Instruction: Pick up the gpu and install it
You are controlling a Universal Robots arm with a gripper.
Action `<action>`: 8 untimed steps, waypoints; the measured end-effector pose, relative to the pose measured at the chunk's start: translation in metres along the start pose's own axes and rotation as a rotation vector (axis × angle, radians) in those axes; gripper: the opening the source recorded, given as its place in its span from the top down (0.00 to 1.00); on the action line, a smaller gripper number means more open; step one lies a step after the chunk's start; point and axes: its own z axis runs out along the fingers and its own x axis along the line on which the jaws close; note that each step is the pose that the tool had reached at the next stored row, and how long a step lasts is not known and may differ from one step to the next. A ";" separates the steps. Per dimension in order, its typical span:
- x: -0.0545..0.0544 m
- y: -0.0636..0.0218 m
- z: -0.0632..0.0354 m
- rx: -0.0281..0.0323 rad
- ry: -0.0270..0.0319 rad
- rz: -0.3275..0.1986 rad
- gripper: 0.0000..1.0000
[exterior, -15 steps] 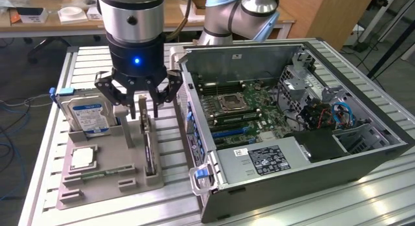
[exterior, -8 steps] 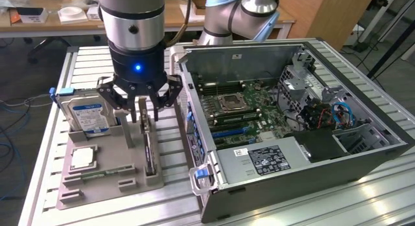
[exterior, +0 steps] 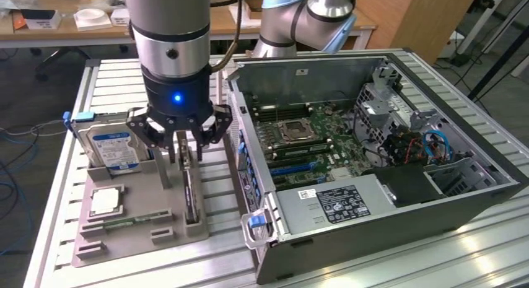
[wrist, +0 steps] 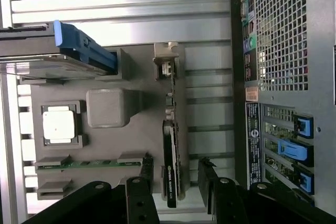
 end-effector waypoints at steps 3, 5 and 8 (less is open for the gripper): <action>0.001 -0.0004 0.0074 0.0001 0.0000 0.000 0.53; 0.002 -0.0005 0.0110 0.0000 0.0000 0.000 0.53; 0.002 -0.0008 0.0164 0.0002 -0.0001 0.000 0.53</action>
